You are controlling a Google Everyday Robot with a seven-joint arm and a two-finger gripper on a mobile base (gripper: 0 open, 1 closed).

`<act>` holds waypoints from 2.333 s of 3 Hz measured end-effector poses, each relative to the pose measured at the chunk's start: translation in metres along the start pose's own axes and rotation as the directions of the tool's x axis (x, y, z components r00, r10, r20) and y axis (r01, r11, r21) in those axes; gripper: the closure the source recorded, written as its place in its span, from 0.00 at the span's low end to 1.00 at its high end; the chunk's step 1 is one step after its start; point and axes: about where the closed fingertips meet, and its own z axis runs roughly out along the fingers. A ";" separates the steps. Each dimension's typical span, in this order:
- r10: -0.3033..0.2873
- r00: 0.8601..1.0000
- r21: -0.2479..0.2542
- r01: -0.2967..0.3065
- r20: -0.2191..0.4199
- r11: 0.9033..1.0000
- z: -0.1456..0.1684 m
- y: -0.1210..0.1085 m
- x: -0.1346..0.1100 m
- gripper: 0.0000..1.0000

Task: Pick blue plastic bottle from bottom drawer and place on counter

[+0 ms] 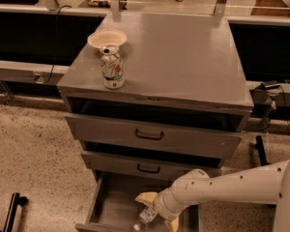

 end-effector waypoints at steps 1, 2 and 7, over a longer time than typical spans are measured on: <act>-0.020 0.999 0.007 0.020 -0.025 1.000 0.014 -0.002 0.013 0.00; -0.031 0.998 0.057 0.034 -0.058 0.998 0.032 -0.002 0.043 0.00; 0.048 0.995 0.091 -0.040 -0.090 0.995 0.171 0.021 0.135 0.00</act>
Offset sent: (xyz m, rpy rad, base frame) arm 0.0672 -0.0181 -0.0760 0.0401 -0.1668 -0.0290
